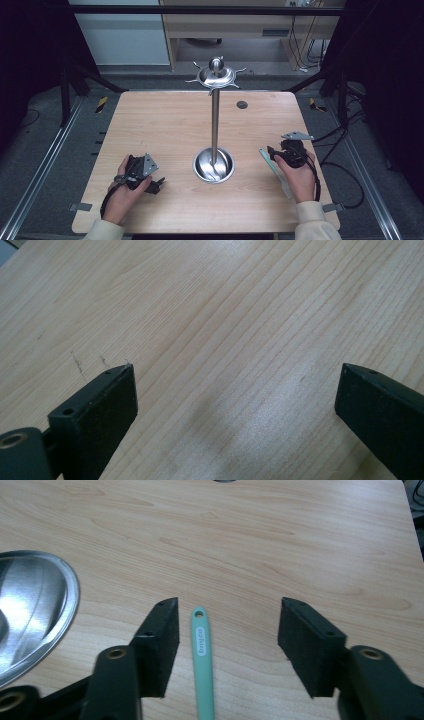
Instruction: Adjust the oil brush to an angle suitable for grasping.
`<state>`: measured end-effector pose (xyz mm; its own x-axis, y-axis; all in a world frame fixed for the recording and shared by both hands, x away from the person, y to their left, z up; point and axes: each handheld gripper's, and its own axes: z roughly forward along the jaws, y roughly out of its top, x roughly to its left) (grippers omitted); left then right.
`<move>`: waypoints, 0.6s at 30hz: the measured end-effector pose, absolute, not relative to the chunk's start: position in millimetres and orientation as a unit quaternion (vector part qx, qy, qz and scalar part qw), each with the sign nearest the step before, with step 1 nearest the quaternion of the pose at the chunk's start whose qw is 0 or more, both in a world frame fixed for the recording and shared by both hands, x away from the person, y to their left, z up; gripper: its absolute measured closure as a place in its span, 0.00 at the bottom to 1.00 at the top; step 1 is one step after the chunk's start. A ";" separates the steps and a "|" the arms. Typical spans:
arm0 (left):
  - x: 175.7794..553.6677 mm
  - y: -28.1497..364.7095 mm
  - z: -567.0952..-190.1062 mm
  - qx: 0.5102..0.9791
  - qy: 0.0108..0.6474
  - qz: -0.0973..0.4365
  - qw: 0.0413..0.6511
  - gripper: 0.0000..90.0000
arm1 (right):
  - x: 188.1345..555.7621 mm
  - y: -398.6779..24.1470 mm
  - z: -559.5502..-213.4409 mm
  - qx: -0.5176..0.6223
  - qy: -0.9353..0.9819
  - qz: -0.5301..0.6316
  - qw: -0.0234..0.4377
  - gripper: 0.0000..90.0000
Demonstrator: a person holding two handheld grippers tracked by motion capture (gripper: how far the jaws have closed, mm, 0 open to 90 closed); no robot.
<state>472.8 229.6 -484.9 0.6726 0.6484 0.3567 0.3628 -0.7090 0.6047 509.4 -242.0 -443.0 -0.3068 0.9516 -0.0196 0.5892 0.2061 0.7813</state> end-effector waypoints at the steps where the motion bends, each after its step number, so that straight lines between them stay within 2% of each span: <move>1: 472.8 229.6 -484.6 0.879 0.287 0.285 0.251 0.03 | 509.2 -240.7 -443.0 0.521 0.735 0.346 0.263 0.54; 4: 472.8 229.2 -484.9 0.880 0.287 0.285 0.251 0.03 | 508.4 -237.4 -443.4 0.507 0.744 0.346 0.264 0.60; 5: 472.8 229.0 -485.0 0.880 0.287 0.284 0.251 0.03 | 507.6 -235.3 -443.3 0.504 0.748 0.347 0.258 0.64; 6: 472.8 228.9 -485.1 0.880 0.286 0.284 0.250 0.03 | 507.3 -230.8 -445.0 0.485 0.761 0.347 0.255 0.72; 8: 472.7 228.9 -485.0 0.880 0.286 0.285 0.250 0.03 | 507.2 -227.9 -446.2 0.479 0.768 0.342 0.254 0.75; 10: 472.7 229.1 -484.9 0.880 0.287 0.284 0.250 0.03 | 507.3 -218.3 -450.1 0.459 0.788 0.329 0.246 0.85; 13: 472.9 229.5 -485.0 0.880 0.287 0.284 0.251 0.03 | 507.8 -213.3 -452.7 0.448 0.799 0.320 0.243 0.90; 15: 472.9 229.4 -485.0 0.880 0.287 0.284 0.251 0.03 | 510.2 -208.6 -457.3 0.444 0.810 0.304 0.236 0.97; 18: 472.9 229.4 -485.0 0.880 0.287 0.285 0.251 0.03 | 512.2 -207.3 -460.8 0.445 0.813 0.294 0.233 1.00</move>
<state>472.9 229.4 -485.0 0.6734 0.6474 0.3570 0.3621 -0.7098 0.6042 512.2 -207.3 -460.8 -0.4961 0.8603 -0.1173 0.5861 0.4315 0.6857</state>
